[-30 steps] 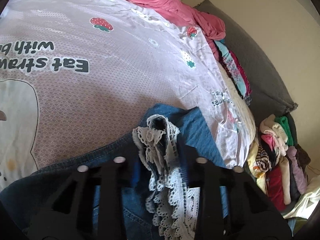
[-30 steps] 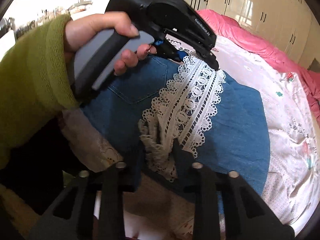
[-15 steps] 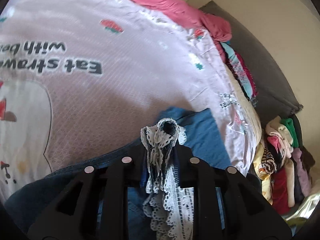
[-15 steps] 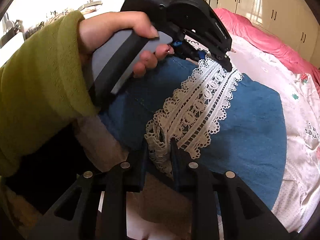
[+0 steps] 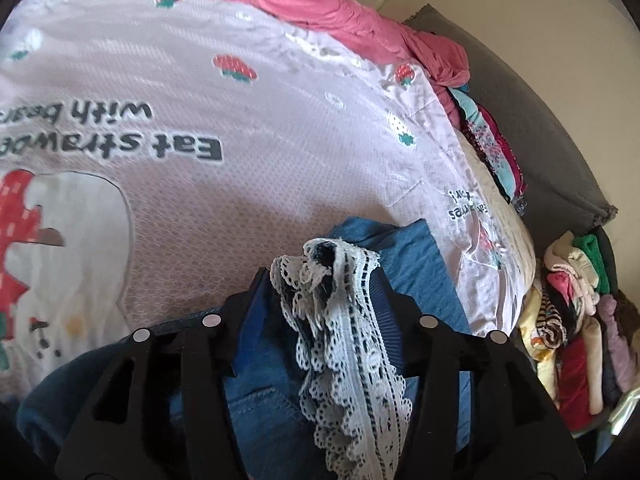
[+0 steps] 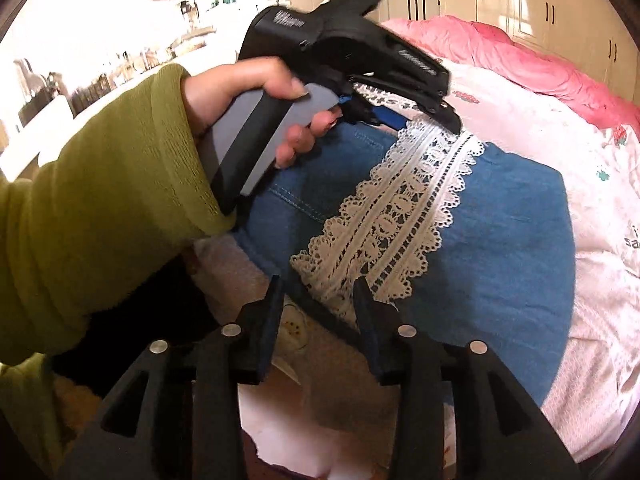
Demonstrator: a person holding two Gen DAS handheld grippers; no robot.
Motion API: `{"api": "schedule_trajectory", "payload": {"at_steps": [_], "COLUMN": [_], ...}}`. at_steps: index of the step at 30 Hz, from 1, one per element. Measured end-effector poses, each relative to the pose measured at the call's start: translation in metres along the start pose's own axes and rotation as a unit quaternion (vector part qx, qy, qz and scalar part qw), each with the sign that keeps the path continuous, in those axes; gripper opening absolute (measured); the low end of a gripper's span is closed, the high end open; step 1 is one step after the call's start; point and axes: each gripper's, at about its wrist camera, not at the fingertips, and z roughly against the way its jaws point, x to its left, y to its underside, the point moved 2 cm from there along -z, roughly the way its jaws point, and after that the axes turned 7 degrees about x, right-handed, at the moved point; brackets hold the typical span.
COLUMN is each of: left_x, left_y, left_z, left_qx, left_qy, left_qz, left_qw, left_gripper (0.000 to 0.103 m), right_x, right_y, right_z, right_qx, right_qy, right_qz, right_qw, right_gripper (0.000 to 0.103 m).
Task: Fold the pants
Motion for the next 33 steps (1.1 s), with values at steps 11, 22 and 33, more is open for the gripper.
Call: {"api": "schedule_trajectory", "payload": {"at_steps": [11,22,33], "left_x": [-0.003,-0.028,-0.037], "left_y": [0.058,0.110,0.147], "left_z": [0.048,0.067,0.046], "left_qx": [-0.048,-0.026,0.030], "left_qy": [-0.024,-0.015,0.012], "left_qz": [0.020,0.006,0.029], "left_qw": [0.9984,0.9995,0.9991], "left_gripper": [0.047,0.047,0.045], "right_x": [-0.043,-0.079,-0.086], "right_y": [-0.001,0.018,0.031], "right_z": [0.026,0.041,0.036], "right_qx": [-0.036,-0.046,-0.029], "right_qy": [0.025,0.077,0.078], "right_qz": [-0.055,-0.102,-0.118], "right_qw": [0.998,0.991,0.989], "right_gripper": [0.038,0.038,0.038]}}
